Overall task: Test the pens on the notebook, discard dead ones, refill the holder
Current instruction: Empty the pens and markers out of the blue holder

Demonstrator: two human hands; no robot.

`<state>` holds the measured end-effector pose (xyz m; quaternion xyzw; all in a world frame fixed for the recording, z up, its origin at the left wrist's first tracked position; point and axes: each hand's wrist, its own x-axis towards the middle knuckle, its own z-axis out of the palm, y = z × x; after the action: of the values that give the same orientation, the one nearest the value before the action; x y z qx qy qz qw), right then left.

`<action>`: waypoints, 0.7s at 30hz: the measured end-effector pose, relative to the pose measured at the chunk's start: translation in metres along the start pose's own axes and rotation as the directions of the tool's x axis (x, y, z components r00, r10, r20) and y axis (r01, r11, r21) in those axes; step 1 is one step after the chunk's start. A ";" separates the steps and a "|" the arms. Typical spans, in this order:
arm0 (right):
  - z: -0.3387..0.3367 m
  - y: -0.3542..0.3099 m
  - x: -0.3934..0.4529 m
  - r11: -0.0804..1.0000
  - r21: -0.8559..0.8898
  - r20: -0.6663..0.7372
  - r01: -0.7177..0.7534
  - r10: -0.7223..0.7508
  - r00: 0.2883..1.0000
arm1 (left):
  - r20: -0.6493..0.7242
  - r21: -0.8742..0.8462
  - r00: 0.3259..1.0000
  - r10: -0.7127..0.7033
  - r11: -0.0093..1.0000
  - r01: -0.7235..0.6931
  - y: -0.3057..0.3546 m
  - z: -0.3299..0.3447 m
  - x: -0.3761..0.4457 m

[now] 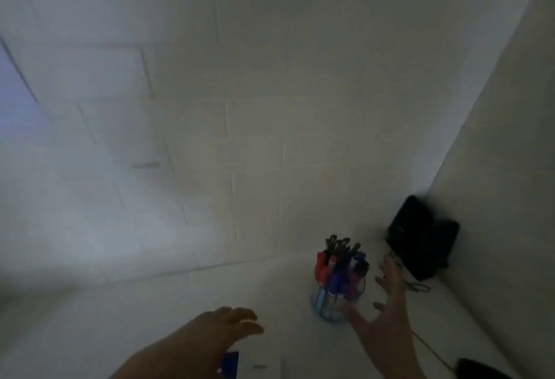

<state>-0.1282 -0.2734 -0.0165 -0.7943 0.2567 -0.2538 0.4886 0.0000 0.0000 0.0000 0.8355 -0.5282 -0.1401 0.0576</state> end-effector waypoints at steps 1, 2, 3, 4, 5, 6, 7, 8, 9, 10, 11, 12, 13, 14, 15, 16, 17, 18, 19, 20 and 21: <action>0.009 0.008 -0.004 0.998 0.064 0.000 0.002 -0.002 1.000 | 0.012 -0.024 1.000 0.018 1.000 -0.018 -0.006 0.025 -0.004; 0.018 0.017 -0.005 0.994 0.103 -0.005 0.023 -0.023 1.000 | -0.028 0.029 1.000 -0.012 1.000 0.013 -0.013 0.049 -0.003; 0.027 0.028 -0.007 0.993 0.116 0.022 0.026 -0.028 0.999 | -0.111 0.076 0.994 0.009 0.997 0.000 -0.017 0.080 -0.002; 0.037 0.038 -0.006 0.993 0.119 0.031 0.027 -0.031 0.999 | -0.114 0.025 0.993 -0.042 0.999 0.045 -0.021 0.098 -0.001; 0.046 0.048 -0.004 0.991 0.116 0.032 0.059 -0.063 0.997 | -0.188 0.065 0.982 0.009 0.998 0.003 -0.023 0.119 0.001; 0.054 0.056 -0.002 0.990 0.114 0.018 0.081 -0.083 0.996 | -0.270 0.088 0.961 0.066 0.995 -0.043 -0.023 0.131 0.002; 0.060 0.064 0.003 0.986 0.140 -0.006 0.095 -0.095 0.995 | -0.348 0.116 0.931 0.105 0.991 -0.068 -0.020 0.142 0.004; 0.064 0.070 0.006 0.979 0.180 -0.023 0.099 -0.096 0.995 | -0.370 0.126 0.921 0.124 0.989 -0.082 -0.015 0.146 0.008; 0.067 0.075 0.009 0.968 0.231 -0.029 0.099 -0.095 0.995 | -0.455 0.147 0.876 0.160 0.984 -0.103 -0.011 0.155 0.013; 0.070 0.081 0.012 0.963 0.245 -0.030 0.115 -0.111 0.993 | -0.485 0.124 0.860 0.160 0.986 -0.113 -0.003 0.160 0.020; 0.071 0.086 0.013 0.959 0.238 -0.045 0.153 -0.146 0.988 | -0.503 0.109 0.848 0.163 0.986 -0.125 0.007 0.163 0.027; 0.070 0.089 0.010 0.959 0.209 -0.064 0.189 -0.180 0.982 | -0.514 0.122 0.837 0.187 0.982 -0.145 0.019 0.164 0.034; 0.068 0.092 0.005 0.957 0.188 -0.084 0.220 -0.207 0.975 | -0.505 0.139 0.836 0.214 0.976 -0.166 0.031 0.164 0.040; 0.067 0.095 0.000 0.952 0.179 -0.103 0.248 -0.233 0.967 | -0.483 0.112 0.848 0.218 0.976 -0.186 0.042 0.162 0.044; 0.066 0.097 -0.004 0.950 0.173 -0.115 0.261 -0.244 0.963 | -0.492 0.051 0.848 0.198 0.979 -0.199 0.053 0.159 0.048; 0.063 0.097 -0.012 0.942 0.170 -0.127 0.290 -0.271 0.954 | -0.496 -0.056 0.855 0.150 0.977 -0.204 0.062 0.157 0.049; 0.063 0.098 -0.016 0.939 0.146 -0.128 0.310 -0.293 0.948 | -0.521 -0.215 0.851 0.061 0.956 -0.200 0.068 0.154 0.049; 0.064 0.100 -0.015 0.939 0.118 -0.122 0.324 -0.311 0.943 | -0.550 -0.420 0.831 -0.081 0.887 -0.192 0.070 0.147 0.053; 0.064 0.099 -0.017 0.937 0.078 -0.124 0.340 -0.330 0.936 | -0.559 -0.602 0.794 -0.238 0.775 -0.192 0.070 0.141 0.054; 0.065 0.099 -0.019 0.931 0.017 -0.115 0.364 -0.360 0.926 | -0.538 -0.740 0.760 -0.364 0.636 -0.219 0.067 0.133 0.054; 0.067 0.098 -0.020 0.917 -0.071 -0.091 0.393 -0.399 0.913 | -0.503 -0.826 0.746 -0.437 0.496 -0.267 0.062 0.125 0.055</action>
<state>-0.1145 -0.2557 -0.1349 -0.8279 0.1219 -0.3817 0.3925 -0.0684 -0.0703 -0.1139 0.7088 -0.2820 -0.0828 0.6413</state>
